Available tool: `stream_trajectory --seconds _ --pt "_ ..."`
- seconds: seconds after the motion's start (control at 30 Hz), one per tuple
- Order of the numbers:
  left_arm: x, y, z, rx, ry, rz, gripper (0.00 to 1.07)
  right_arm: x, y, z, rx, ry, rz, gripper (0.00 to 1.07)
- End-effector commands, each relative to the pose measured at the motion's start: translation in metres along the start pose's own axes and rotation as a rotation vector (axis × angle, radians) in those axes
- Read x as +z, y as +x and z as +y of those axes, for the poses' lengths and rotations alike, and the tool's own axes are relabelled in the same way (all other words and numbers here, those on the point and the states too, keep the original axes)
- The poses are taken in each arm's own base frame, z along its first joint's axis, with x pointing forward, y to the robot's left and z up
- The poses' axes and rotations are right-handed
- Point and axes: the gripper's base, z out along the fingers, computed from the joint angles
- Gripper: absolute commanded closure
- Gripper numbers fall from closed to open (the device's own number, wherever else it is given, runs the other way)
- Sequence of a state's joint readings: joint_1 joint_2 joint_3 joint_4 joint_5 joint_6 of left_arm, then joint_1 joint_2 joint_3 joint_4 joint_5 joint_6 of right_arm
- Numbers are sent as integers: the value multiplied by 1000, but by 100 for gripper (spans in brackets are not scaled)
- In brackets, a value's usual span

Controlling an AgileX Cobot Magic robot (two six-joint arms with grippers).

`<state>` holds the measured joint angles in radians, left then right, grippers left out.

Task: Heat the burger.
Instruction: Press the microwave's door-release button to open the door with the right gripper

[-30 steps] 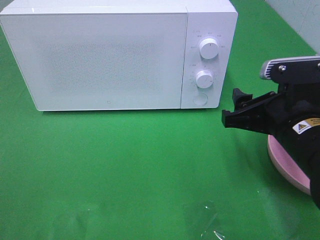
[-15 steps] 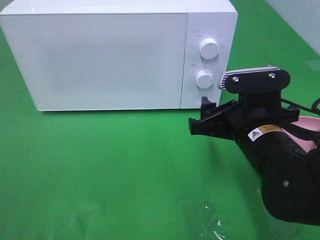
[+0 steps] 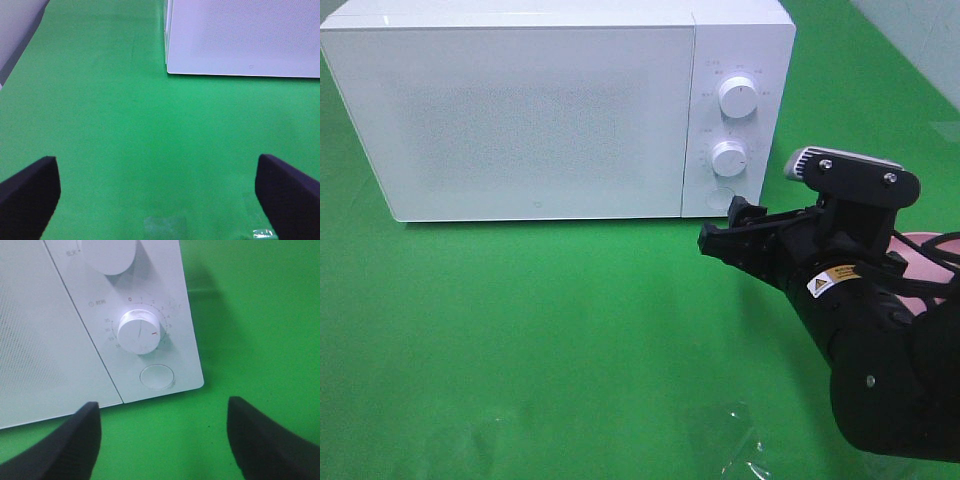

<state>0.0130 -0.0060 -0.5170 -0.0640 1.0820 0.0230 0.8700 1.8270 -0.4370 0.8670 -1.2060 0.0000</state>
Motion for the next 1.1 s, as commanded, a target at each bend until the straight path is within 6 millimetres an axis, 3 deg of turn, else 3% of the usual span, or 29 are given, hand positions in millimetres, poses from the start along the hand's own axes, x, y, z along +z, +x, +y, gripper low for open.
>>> stream_trajectory --seconds 0.03,0.13,0.17,0.2,0.27,0.4,0.5,0.77,1.1 --pt "-2 0 0 -2 -2 -25 9 1 -7 3 120 -19 -67 47" --pt "-2 0 0 -2 -2 -25 9 1 -6 3 213 -22 -62 54" --pt "-2 0 0 -2 -2 -25 9 1 -5 3 320 -24 -50 62" --pt "-2 0 0 -2 -2 -25 9 1 -5 3 320 -24 -50 62" --pt "-2 0 0 -2 -2 -25 9 1 -2 3 528 -20 -12 80" --pt "-2 0 0 -2 -2 -25 9 1 1 4 721 -14 25 92" --pt "-2 0 0 -2 -2 -25 9 1 2 4 757 -13 30 93" --pt "-2 0 0 -2 -2 -25 9 0 3 11 1060 -67 84 106" --pt "-2 0 0 -2 -2 -25 9 0 3 12 1168 -71 99 107"
